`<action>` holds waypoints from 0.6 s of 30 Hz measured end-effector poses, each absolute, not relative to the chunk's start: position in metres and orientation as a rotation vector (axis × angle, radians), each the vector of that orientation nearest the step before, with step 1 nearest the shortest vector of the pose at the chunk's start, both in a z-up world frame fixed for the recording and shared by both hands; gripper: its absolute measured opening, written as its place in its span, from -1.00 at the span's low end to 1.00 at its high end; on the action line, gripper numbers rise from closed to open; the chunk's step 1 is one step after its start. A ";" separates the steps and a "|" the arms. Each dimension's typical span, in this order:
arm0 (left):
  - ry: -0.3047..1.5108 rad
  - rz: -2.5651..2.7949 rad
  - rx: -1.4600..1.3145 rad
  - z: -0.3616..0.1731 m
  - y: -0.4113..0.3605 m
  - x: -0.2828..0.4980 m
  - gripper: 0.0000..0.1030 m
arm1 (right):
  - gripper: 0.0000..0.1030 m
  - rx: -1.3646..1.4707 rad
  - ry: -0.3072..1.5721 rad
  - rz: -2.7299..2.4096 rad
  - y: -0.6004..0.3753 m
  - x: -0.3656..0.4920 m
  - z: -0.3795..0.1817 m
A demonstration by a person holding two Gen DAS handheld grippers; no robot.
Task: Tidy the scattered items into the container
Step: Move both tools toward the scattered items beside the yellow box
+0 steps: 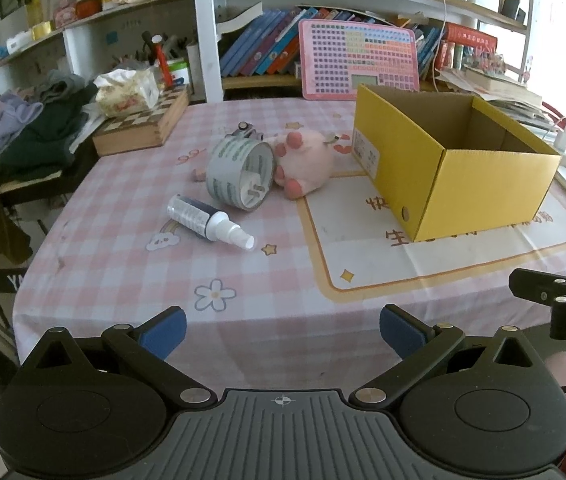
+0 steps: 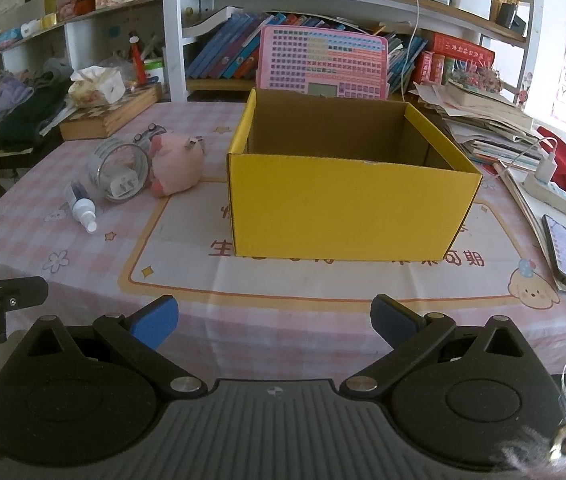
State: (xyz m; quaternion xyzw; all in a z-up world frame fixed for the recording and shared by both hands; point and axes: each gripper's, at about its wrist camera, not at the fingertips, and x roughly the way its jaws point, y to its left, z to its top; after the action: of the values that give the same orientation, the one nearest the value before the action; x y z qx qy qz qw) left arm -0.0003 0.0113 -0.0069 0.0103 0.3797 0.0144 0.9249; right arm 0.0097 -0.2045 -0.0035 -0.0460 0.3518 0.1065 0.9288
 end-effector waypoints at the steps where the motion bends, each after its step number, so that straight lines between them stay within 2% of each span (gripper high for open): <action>1: 0.779 0.031 0.021 -0.007 0.011 -0.001 1.00 | 1.00 -0.094 0.721 0.219 -0.205 0.010 -0.004; 18: 0.789 0.024 0.031 -0.007 0.009 -0.001 1.00 | 1.00 -0.105 0.719 0.229 -0.203 0.008 -0.002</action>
State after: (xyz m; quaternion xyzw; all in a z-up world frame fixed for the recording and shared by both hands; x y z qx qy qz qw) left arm -0.0005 0.0087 -0.0071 0.0150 0.3841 0.0116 0.9231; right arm 0.0081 -0.2031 -0.0017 -0.0512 0.3507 0.1118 0.9284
